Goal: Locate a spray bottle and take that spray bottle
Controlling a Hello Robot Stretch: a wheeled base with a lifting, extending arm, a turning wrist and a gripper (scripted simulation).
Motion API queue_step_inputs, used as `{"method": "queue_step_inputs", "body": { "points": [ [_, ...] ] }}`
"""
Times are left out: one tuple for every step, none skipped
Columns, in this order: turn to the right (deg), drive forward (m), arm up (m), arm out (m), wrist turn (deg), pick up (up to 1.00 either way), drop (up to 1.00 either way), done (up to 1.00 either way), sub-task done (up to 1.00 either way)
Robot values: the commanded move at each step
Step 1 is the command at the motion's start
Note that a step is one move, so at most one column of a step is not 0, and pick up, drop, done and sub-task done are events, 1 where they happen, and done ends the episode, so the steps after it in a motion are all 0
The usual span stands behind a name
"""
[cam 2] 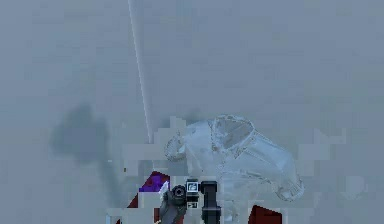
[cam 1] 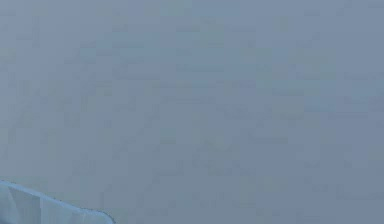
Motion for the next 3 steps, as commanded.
{"method": "queue_step_inputs", "body": {
  "points": [
    [0.0, 0.0, 0.0, 0.0, 45.0, 0.0, 0.0, 0.0, 0.0],
    [0.0, 0.0, 0.0, 0.0, 45.0, 0.0, 0.0, 0.0, 0.0],
    [0.0, 0.0, 0.0, 0.0, 15.0, 0.0, 0.0, 0.0, 0.0]
  ]
}}
